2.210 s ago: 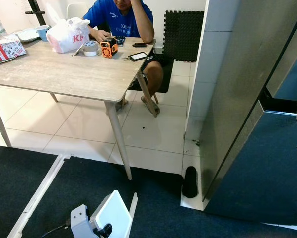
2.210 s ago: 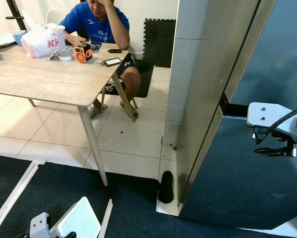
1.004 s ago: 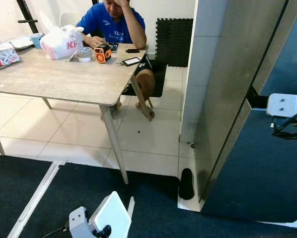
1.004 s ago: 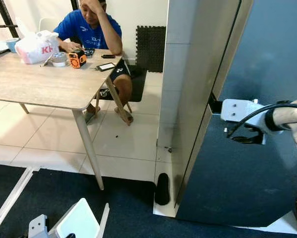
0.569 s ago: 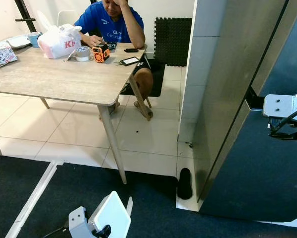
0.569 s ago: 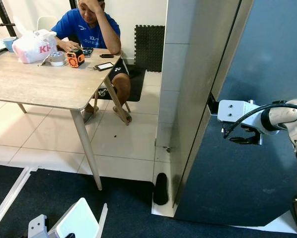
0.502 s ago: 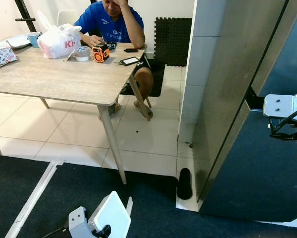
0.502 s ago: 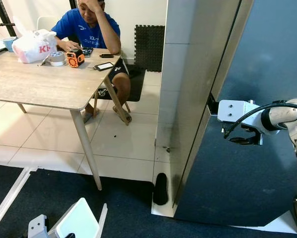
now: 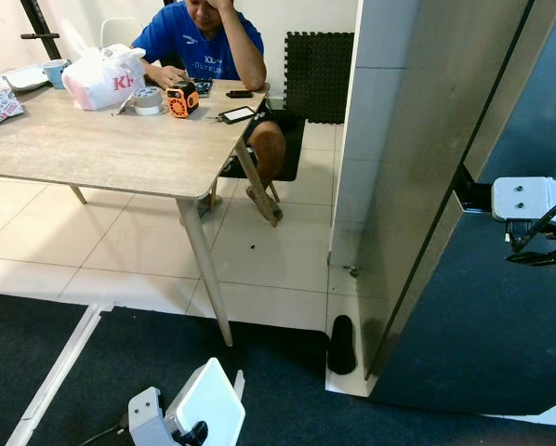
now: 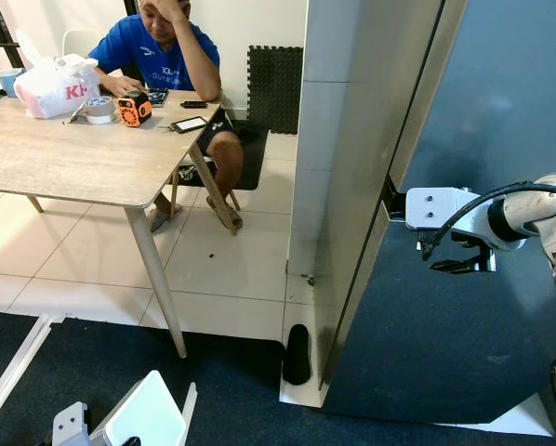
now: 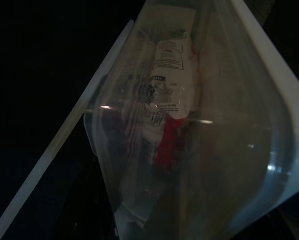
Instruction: Restocking fridge
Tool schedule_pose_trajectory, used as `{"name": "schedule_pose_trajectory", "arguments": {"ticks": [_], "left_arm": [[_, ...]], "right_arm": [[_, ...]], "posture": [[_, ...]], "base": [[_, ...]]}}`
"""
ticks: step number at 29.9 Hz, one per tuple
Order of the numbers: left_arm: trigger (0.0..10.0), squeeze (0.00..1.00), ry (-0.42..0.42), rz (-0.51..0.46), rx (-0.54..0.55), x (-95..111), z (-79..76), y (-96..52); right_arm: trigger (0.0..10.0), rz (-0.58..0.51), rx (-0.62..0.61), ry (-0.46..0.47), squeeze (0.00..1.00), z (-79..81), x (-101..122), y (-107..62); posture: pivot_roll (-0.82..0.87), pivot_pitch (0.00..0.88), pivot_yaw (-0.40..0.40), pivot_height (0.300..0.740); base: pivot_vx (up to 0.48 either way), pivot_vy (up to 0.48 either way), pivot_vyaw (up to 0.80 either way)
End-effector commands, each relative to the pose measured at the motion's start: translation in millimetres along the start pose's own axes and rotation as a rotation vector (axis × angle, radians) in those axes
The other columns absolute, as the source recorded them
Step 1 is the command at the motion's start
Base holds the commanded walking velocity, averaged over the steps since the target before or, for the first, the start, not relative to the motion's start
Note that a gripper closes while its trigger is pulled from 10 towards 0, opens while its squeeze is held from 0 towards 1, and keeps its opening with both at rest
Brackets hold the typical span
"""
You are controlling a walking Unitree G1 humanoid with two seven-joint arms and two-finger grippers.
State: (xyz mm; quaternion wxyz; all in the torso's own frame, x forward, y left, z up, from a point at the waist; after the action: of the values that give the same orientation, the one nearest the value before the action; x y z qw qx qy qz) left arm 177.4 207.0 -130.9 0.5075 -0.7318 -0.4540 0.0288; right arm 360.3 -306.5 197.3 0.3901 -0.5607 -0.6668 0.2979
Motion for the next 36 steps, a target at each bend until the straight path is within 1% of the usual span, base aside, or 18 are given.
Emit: {"name": "schedule_pose_trajectory", "arguments": {"ticks": [1,8,9,10,11,12,13,15,18,20,22,24,27,29,31,32,34,36], "left_arm": [[10.0,0.0,-0.015,0.047,-0.013,-16,-5.0,0.7],[10.0,0.0,-0.014,0.046,-0.013,-15,-5.1,0.8],[10.0,0.0,-0.013,0.046,-0.013,-15,-5.2,0.9],[10.0,0.0,-0.013,0.046,-0.013,-15,-5.2,0.9],[10.0,0.0,-0.012,0.046,-0.013,-15,-5.0,0.8],[10.0,0.0,-0.012,0.046,-0.013,-15,-5.0,0.8],[10.0,0.0,-0.012,0.047,-0.013,-15,-4.8,0.7],[10.0,0.0,-0.008,0.049,-0.012,-15,-4.1,0.5],[10.0,0.0,-0.007,0.05,-0.012,-15,-3.9,0.4],[10.0,0.0,-0.003,0.049,-0.012,-14,-3.7,0.4],[10.0,0.0,-0.001,0.048,-0.012,-13,-3.5,0.4],[10.0,0.0,0.002,0.048,-0.012,-13,-3.3,0.4],[10.0,0.0,0.008,0.048,-0.012,-12,-2.9,0.3],[10.0,0.0,0.01,0.047,-0.014,-11,-3.9,0.8],[10.0,0.0,0.009,0.046,-0.019,-11,-5.7,1.4],[10.0,0.0,0.009,0.046,-0.019,-11,-5.7,1.4],[10.0,0.0,0.006,0.046,-0.021,-11,-6.8,1.7],[10.0,0.0,0.006,0.046,-0.021,-12,-6.6,1.6]], "right_arm": [[10.0,-0.024,0.093,-0.023,0.0,13.4,7,12.7],[10.0,-0.106,0.069,-0.021,0.0,6.1,16,1.2],[10.0,-0.161,0.057,-0.019,0.0,3.0,22,-5.4],[10.0,-0.161,0.057,-0.019,0.0,3.0,22,-5.4],[10.0,-0.236,0.047,-0.027,0.0,0.8,31,-14.1],[10.0,-0.236,0.047,-0.027,0.0,0.8,31,-14.1],[10.0,-0.301,0.042,-0.035,0.0,-0.3,39,-21.8],[10.0,-0.381,0.055,-0.065,0.0,4.3,47,-34.0],[10.0,-0.39,0.062,-0.072,0.0,6.5,48,-36.3],[10.0,-0.312,0.089,-0.079,0.0,12.4,35,-37.9],[10.0,-0.303,0.093,-0.08,0.0,14.1,32,-39.8],[10.0,-0.319,0.089,-0.079,0.0,14.5,32,-42.6],[10.0,-0.388,0.063,-0.084,0.0,12.6,38,-47.8],[10.0,-0.395,0.055,-0.077,0.0,12.4,39,-47.6],[10.0,-0.323,0.054,-0.051,0.0,13.0,29,-41.7],[10.0,-0.323,0.054,-0.051,0.0,13.0,29,-41.7],[10.0,-0.222,0.043,-0.013,0.0,15.1,12,-37.1],[10.0,-0.198,0.031,-0.004,0.0,14.6,8,-36.7]], "posture": [[-0.07,0.0,-0.011,0.74],[-0.07,0.0,-0.011,0.74],[-0.07,0.0,-0.011,0.74],[-0.07,0.0,-0.011,0.74],[-0.07,0.0,-0.011,0.74],[-0.07,0.0,-0.011,0.74],[-0.07,0.0,-0.011,0.74],[-0.08,0.0,-0.007,0.74],[-0.08,0.0,-0.007,0.74],[-0.08,0.0,-0.007,0.74],[-0.08,0.0,-0.007,0.74],[-0.08,0.0,-0.007,0.74],[-0.08,0.0,-0.006,0.74],[-0.08,0.0,-0.007,0.74],[-0.08,0.0,-0.007,0.74],[-0.08,0.0,-0.007,0.74],[-0.08,0.0,-0.007,0.74],[-0.08,0.0,-0.009,0.74]], "base": [[0.0,0.0,0.0],[0.0,0.0,0.0],[0.0,0.0,0.0],[0.0,0.0,0.0],[0.0,0.0,0.0],[0.0,0.0,0.0],[0.0,0.0,0.0],[0.0,0.0,0.0],[0.0,0.0,0.0],[0.0,0.0,0.0],[0.0,0.0,0.0],[0.0,0.0,0.0],[0.0,0.0,0.0],[0.0,0.0,0.0],[0.0,0.0,0.0],[0.0,0.0,0.0],[0.0,0.0,0.0],[0.0,0.0,0.0]]}}
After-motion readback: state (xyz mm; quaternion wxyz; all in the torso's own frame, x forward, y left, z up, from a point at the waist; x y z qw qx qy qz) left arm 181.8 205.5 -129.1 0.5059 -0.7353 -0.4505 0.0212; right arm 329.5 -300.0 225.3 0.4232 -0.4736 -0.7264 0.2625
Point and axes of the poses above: a point about 5 cm out from each wrist's last joint towards the gripper, its own y axis pointing out of the wrist towards the gripper, its own x axis along the axis of the wrist's last joint, z = x × y, the point moved 5 cm from there along y, pointing out of the wrist towards the gripper, and after that the axes turned 12 degrees about -y, right-handed, at the moved point
